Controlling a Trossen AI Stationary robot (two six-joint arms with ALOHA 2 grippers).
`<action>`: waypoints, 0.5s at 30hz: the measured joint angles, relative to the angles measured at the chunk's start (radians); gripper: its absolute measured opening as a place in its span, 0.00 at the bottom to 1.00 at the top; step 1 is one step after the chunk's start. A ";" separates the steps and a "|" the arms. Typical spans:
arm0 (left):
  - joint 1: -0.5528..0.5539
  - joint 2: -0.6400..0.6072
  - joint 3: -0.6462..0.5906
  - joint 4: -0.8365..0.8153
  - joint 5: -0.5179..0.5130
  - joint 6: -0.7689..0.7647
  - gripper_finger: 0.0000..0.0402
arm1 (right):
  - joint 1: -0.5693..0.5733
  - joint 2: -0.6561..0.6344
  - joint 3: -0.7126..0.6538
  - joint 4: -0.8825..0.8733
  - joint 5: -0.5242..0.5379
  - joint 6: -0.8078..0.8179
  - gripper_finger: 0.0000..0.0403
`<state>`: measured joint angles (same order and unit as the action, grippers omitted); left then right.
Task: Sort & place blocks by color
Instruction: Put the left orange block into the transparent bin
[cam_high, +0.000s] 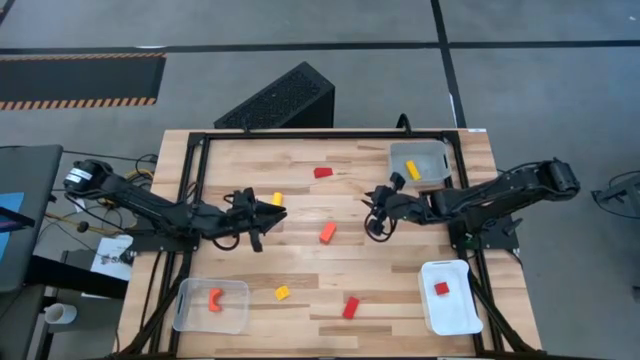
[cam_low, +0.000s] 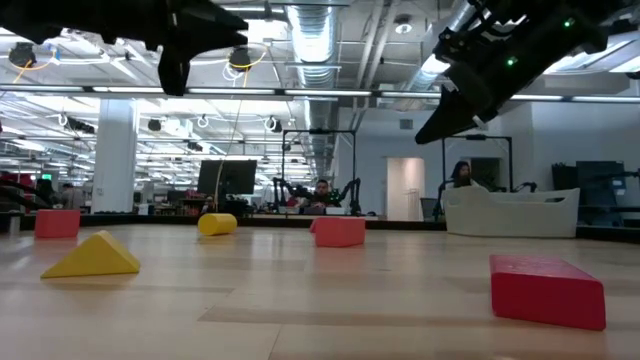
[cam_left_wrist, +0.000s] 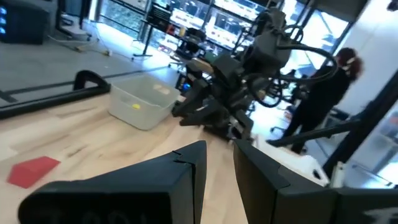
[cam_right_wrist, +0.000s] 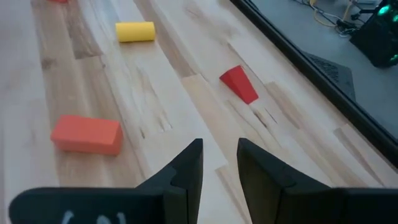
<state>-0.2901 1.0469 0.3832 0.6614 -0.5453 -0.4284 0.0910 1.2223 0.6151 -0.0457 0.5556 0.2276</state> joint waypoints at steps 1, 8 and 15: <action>0.000 -0.006 0.000 0.006 0.009 0.003 0.17 | 0.001 -0.001 0.000 0.004 -0.003 0.000 0.30; 0.003 0.001 0.000 -0.019 -0.015 0.016 0.17 | 0.002 -0.001 0.000 0.001 -0.009 0.000 0.30; 0.004 -0.001 0.000 -0.022 -0.055 -0.006 0.17 | 0.021 -0.044 -0.002 -0.090 -0.012 -0.017 0.30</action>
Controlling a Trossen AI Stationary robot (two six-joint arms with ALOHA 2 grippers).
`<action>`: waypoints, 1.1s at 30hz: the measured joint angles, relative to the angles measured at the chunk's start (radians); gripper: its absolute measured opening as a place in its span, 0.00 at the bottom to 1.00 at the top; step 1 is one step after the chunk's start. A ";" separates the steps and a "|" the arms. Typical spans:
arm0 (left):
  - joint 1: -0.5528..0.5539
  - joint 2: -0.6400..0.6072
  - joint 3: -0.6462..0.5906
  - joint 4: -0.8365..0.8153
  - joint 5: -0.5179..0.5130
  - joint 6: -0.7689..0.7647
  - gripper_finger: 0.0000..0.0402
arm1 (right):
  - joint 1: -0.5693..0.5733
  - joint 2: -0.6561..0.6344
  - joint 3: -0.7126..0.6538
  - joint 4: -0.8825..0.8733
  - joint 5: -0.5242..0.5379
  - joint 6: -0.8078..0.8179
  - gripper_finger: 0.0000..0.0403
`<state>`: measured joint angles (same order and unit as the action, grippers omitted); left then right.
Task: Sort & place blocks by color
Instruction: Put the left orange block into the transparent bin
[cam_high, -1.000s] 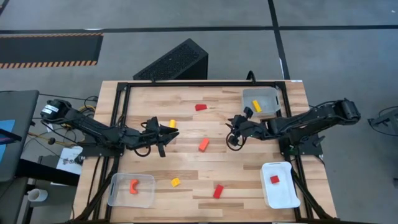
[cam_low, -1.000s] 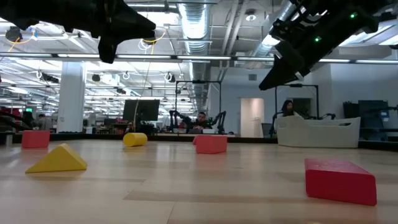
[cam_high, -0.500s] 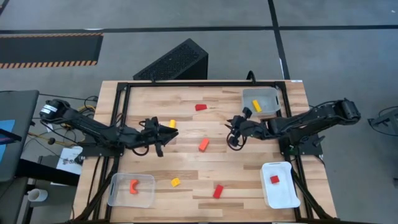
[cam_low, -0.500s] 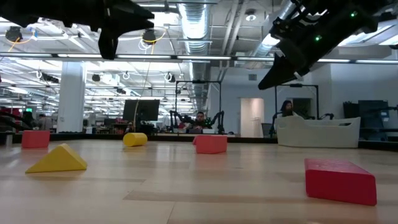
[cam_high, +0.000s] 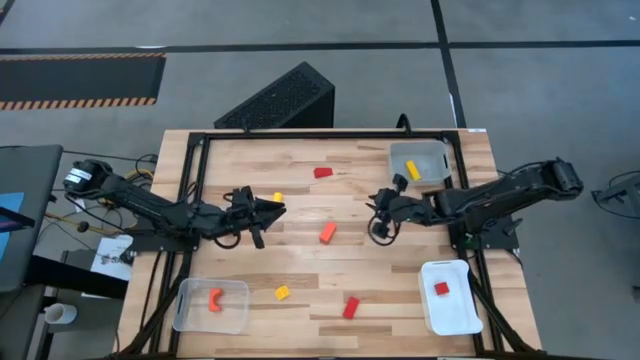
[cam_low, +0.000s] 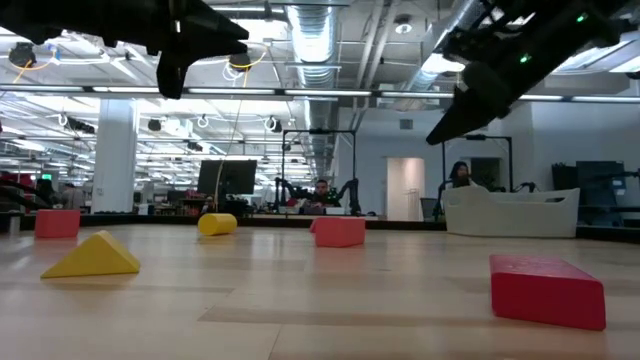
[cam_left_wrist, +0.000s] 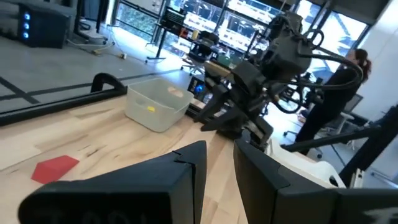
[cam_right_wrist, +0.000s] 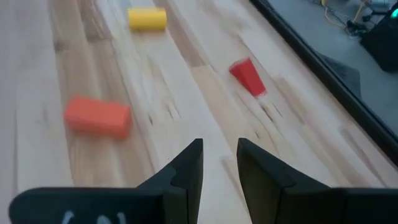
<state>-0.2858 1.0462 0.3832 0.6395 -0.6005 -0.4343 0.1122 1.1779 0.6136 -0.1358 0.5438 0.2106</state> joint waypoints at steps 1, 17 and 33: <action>0.000 0.000 0.000 0.001 0.000 -0.002 0.17 | 0.000 -0.026 0.000 -0.023 0.000 0.011 0.30; 0.127 0.001 0.183 -0.546 0.011 -0.125 0.17 | 0.106 -0.454 -0.073 -0.152 0.035 -0.006 0.30; 0.309 0.003 0.184 -0.912 0.178 -0.323 0.49 | 0.159 -0.634 -0.080 -0.196 0.039 0.010 0.30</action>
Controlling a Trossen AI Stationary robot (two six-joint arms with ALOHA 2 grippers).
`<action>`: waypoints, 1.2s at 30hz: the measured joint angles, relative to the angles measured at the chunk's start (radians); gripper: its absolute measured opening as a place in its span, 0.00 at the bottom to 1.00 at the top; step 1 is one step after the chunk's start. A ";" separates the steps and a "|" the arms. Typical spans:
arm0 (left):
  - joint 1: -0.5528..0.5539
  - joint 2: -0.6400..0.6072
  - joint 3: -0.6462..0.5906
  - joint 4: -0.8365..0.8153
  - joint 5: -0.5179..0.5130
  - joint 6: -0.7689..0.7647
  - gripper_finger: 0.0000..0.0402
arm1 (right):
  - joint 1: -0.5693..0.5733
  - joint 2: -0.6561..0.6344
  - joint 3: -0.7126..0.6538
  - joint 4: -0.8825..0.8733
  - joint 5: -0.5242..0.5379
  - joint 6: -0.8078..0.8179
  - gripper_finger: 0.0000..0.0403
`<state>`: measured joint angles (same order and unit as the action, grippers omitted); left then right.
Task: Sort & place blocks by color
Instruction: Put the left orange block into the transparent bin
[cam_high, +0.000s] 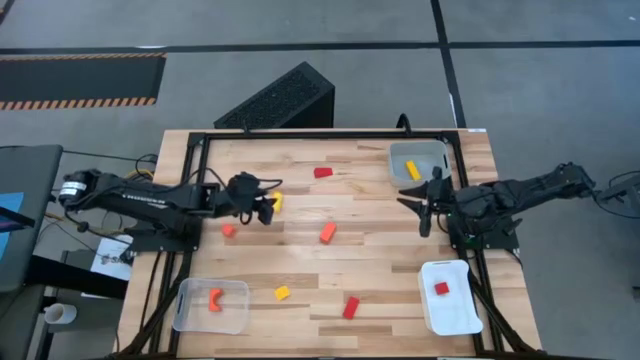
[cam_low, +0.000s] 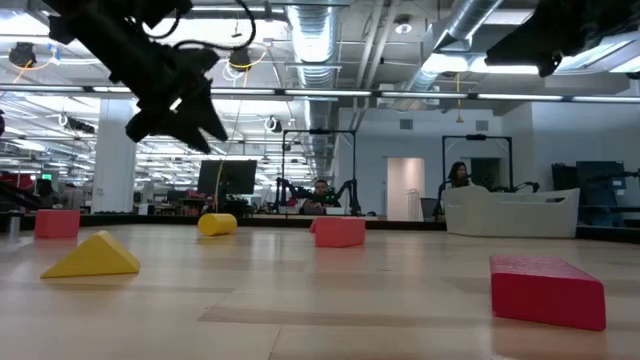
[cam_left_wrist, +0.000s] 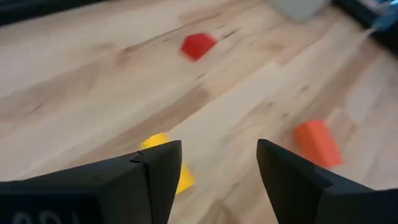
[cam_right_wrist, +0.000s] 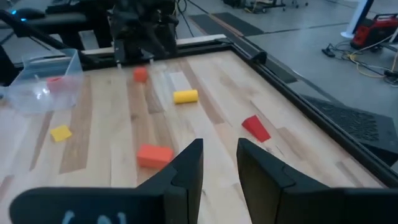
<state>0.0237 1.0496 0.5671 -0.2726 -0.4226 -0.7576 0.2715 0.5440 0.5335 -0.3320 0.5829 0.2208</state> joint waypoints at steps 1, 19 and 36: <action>0.014 0.000 0.000 -0.017 0.012 -0.001 0.49 | 0.000 0.006 0.000 0.002 0.001 -0.002 0.30; -0.013 -0.002 0.153 -0.737 0.134 -0.095 0.48 | -0.007 0.073 0.000 0.003 0.003 -0.003 0.30; -0.133 -0.003 0.192 -0.824 0.127 -0.182 0.70 | -0.005 0.078 0.001 -0.010 0.002 0.017 0.30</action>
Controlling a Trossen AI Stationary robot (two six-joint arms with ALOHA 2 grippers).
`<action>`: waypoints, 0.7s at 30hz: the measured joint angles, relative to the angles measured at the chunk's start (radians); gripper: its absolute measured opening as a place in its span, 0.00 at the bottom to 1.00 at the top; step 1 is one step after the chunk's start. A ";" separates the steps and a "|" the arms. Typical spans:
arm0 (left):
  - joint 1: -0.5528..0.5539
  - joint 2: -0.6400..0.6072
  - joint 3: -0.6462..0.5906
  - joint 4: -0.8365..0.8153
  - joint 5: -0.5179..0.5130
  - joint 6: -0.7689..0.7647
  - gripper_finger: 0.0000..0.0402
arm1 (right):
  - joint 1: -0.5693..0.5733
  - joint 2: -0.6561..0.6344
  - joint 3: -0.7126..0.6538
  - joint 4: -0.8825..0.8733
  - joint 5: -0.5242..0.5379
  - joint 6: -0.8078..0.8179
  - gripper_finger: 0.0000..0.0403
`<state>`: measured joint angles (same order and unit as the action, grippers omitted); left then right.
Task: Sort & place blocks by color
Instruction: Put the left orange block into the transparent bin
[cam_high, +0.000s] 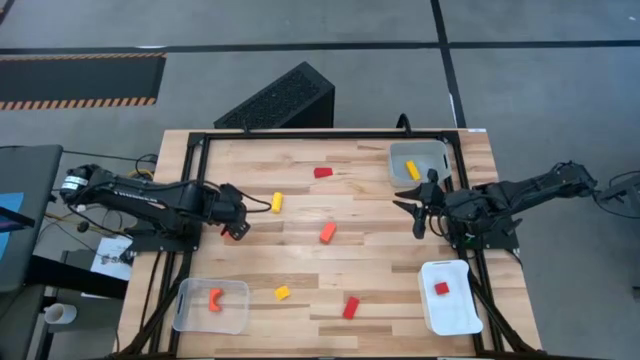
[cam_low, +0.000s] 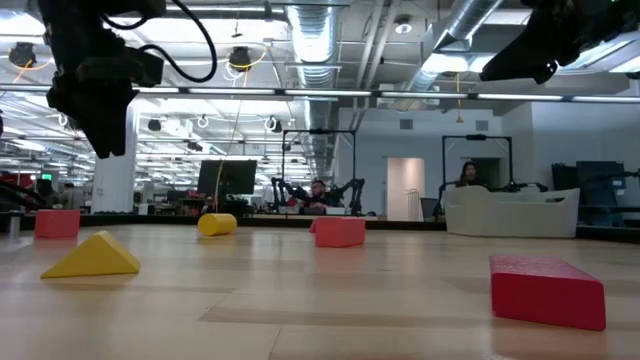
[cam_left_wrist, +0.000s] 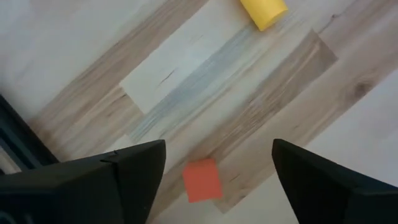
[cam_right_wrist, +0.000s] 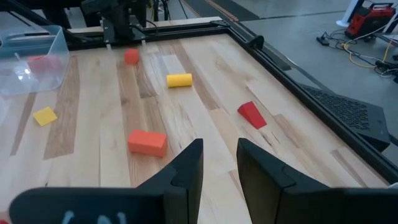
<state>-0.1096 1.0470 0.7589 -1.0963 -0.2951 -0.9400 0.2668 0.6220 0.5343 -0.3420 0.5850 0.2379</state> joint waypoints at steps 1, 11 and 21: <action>0.000 0.000 0.000 -0.011 0.000 -0.007 0.71 | 0.000 0.000 0.000 0.000 0.000 0.000 0.30; 0.000 -0.017 -0.082 -0.016 0.079 -0.021 0.72 | 0.000 0.008 0.000 -0.032 -0.002 0.023 0.30; 0.000 -0.097 -0.110 -0.016 0.097 -0.058 0.72 | 0.000 0.015 0.000 -0.023 -0.002 0.026 0.30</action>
<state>-0.1093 0.9502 0.6487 -1.1119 -0.1979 -0.9977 0.2668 0.6366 0.5346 -0.3646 0.5827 0.2642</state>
